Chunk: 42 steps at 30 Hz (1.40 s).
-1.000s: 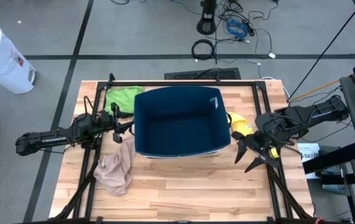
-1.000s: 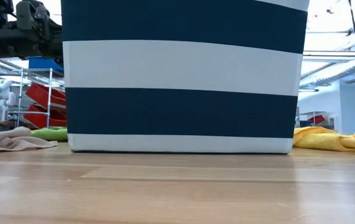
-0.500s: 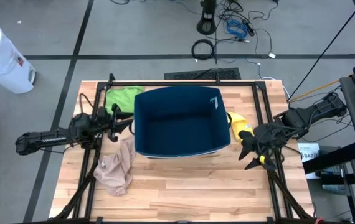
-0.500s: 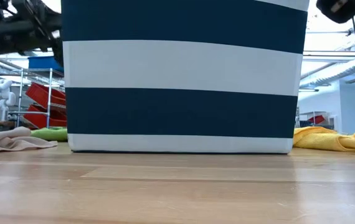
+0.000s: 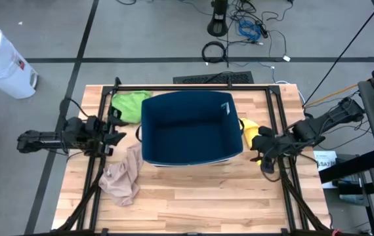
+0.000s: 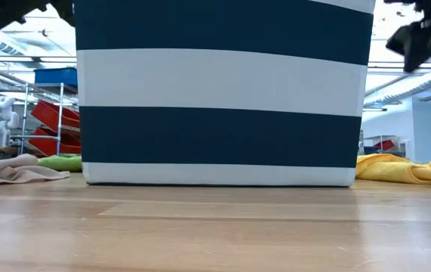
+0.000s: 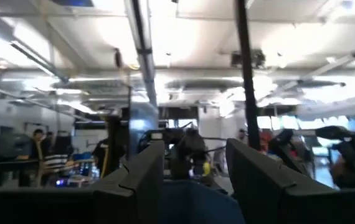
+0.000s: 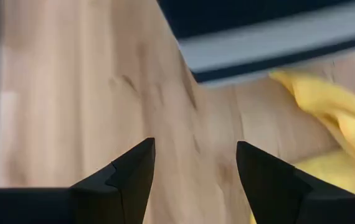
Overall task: Fold towel
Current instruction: Fold the yellow towel
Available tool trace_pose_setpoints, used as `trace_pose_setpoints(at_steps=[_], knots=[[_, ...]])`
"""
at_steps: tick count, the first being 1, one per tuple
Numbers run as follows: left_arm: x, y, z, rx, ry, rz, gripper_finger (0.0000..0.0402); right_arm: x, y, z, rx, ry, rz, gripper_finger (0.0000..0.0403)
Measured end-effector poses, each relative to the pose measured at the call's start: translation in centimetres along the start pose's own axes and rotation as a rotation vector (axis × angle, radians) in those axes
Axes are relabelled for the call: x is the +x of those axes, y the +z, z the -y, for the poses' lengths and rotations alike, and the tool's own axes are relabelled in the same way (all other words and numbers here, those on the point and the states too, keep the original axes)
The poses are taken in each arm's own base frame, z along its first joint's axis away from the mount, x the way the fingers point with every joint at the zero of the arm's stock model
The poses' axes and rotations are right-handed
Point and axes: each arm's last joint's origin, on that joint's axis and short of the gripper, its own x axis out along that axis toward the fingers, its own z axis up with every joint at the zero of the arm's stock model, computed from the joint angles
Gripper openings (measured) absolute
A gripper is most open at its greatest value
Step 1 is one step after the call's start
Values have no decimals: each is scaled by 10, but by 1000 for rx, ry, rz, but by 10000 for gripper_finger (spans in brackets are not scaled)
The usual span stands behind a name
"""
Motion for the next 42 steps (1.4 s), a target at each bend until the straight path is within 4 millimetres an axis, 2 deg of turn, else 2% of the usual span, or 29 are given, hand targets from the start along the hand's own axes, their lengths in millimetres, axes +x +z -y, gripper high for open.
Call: trace_pose_setpoints(at_steps=[5, 10, 15, 20, 24, 29, 34, 37, 42], knots=[[19, -4, 7, 20, -69, -83, 179, 35, -16, 3, 52, -46, -45, 212], [48, -11, 16, 13, -136, -192, 179, 63, -21, 3, 81, -91, 34, 212], [87, -13, 29, 37, -225, -272, 179, 73, -21, 9, 75, -296, 111, 212], [126, -5, 45, 89, -308, -358, 179, 82, -18, 16, 68, -476, 144, 212], [147, 9, 56, 163, -309, -425, 179, 93, -16, 21, 58, -549, 97, 212], [159, 29, 68, 167, -341, -403, 179, 107, -15, 27, 63, -615, 33, 212], [155, 36, 86, 88, -404, -399, 179, 114, -15, 27, 58, -625, 3, 212], [153, 25, 96, 24, -382, -498, 179, 114, -15, 27, 57, -626, 0, 212], [155, -12, 119, -37, -354, -687, 179, 114, -15, 27, 56, -631, 4, 212]])
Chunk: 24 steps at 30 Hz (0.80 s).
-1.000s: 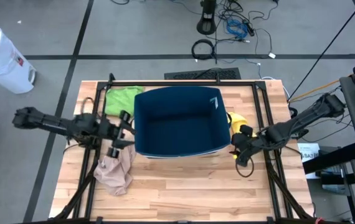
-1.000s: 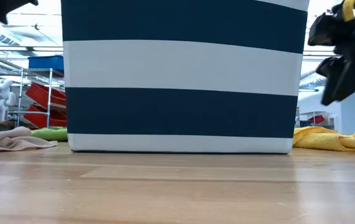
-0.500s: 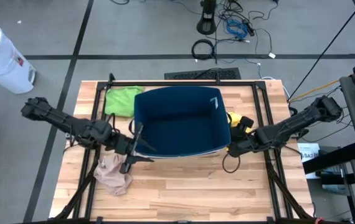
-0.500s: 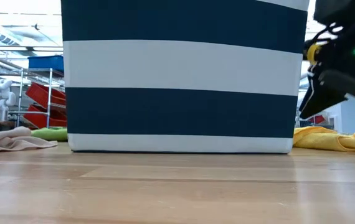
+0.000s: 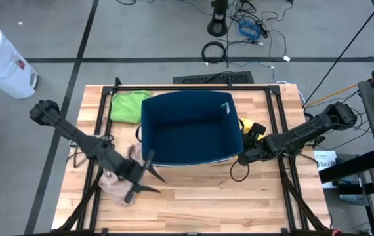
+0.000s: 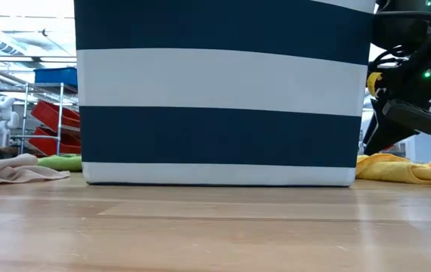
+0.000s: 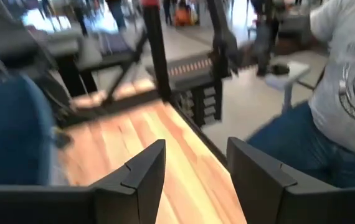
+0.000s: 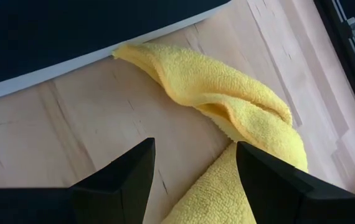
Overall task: Fold towel
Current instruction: Fold the yellow towel
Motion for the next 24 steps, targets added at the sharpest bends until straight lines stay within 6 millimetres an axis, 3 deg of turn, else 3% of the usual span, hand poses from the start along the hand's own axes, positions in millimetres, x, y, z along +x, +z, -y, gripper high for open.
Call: trace_pose_setpoints(at_steps=[4, 9, 24], knots=[[24, -17, 10, -27, -16, -63, 179, 0, 1, 0, 10, 2, 8, 212], [37, -24, 19, -18, -32, -66, 179, 0, 2, -1, 20, 8, 18, 212], [32, -31, -10, 111, 287, -172, 179, 4, 8, 5, 26, -73, 67, 212]])
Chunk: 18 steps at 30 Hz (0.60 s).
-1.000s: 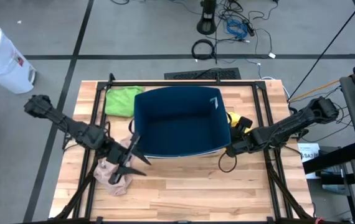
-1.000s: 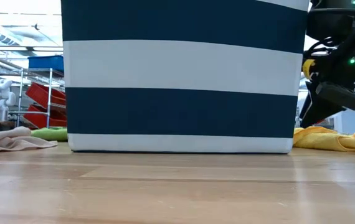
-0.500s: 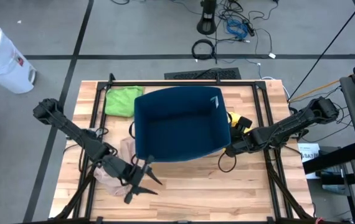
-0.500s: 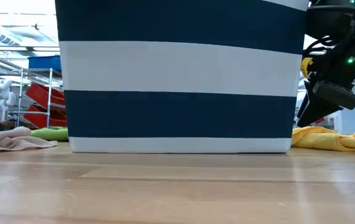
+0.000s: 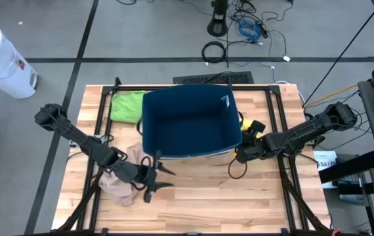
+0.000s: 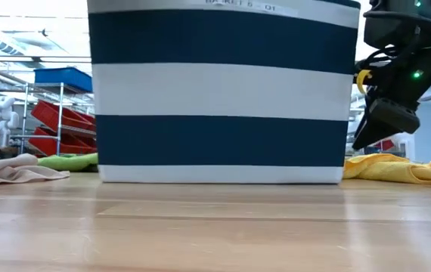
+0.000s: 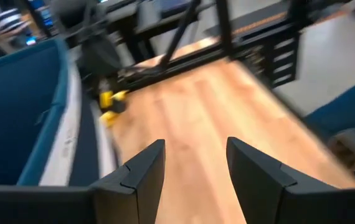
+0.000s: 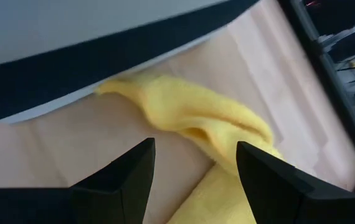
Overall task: Fold towel
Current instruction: Fold the yellow towel
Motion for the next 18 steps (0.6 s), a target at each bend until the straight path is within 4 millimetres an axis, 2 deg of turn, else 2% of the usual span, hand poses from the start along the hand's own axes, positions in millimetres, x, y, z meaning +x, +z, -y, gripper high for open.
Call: trace_pose_setpoints(at_steps=[5, 10, 14, 18], knots=[[5, -6, -15, 0, 75, -55, 179, 4, 3, 6, -5, -64, 12, 212], [6, -6, -21, 2, 93, -45, 179, 8, 5, 10, -7, -102, 11, 212], [6, -1, -19, -13, 85, 7, 179, 8, 5, 11, -28, -110, 14, 212], [1, 14, -7, 26, 56, 109, 179, 1, 4, 12, -38, -88, 30, 212]])
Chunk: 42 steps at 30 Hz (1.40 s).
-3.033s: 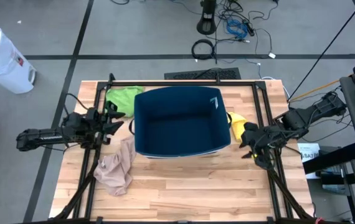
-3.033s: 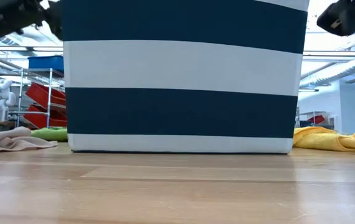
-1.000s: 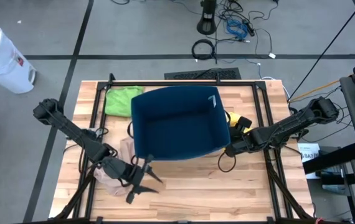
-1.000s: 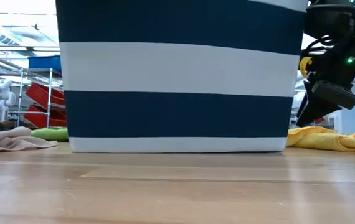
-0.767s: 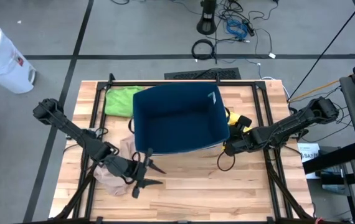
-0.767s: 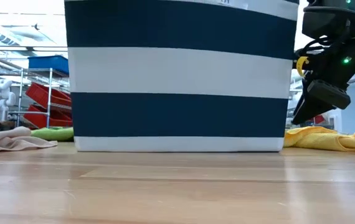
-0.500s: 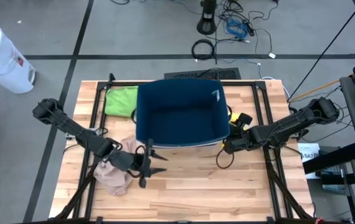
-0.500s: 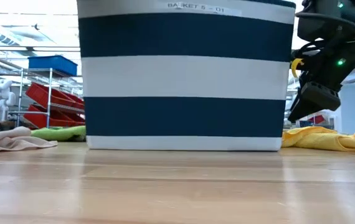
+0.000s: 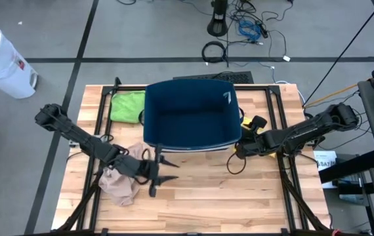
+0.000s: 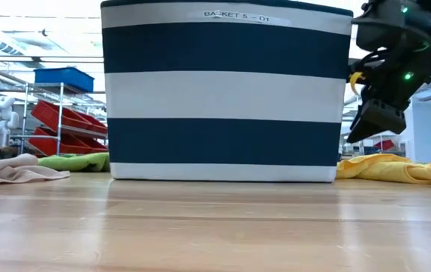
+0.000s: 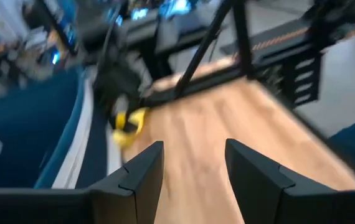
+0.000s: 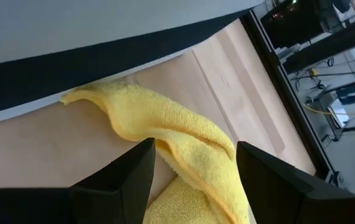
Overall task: Fold towel
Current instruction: Fold the yellow towel
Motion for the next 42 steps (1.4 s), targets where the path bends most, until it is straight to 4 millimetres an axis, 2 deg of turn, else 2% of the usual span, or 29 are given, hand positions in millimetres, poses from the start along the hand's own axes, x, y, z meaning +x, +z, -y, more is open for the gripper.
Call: trace_pose_setpoints(at_steps=[6, 10, 13, 18, 22, 31, 38, 40, 42], knots=[[-14, 40, 15, 93, -56, 128, 179, -18, -4, 12, 39, 72, 29, 212], [-21, 52, 23, 120, -90, 153, 179, -27, -9, 20, 120, 231, -53, 212], [-22, 48, 27, 98, -115, 111, 179, -30, -12, 21, 174, 327, -136, 212], [-12, 34, 34, 41, -134, 11, 179, -27, -24, 25, 257, 237, -283, 212], [0, 24, 44, 47, -144, -33, 179, -24, -26, 21, 283, 201, -327, 212], [13, 8, 60, -6, -162, -100, 179, -10, -27, 1, 200, 158, -401, 212], [12, 7, 69, -28, -182, -102, 179, 9, -47, -10, 149, 108, -449, 211], [11, 8, 71, -33, -188, -99, 179, 12, -51, -12, 153, 120, -443, 201], [11, 9, 71, -43, -189, -92, 179, 13, -53, -12, 154, 142, -449, 172]])
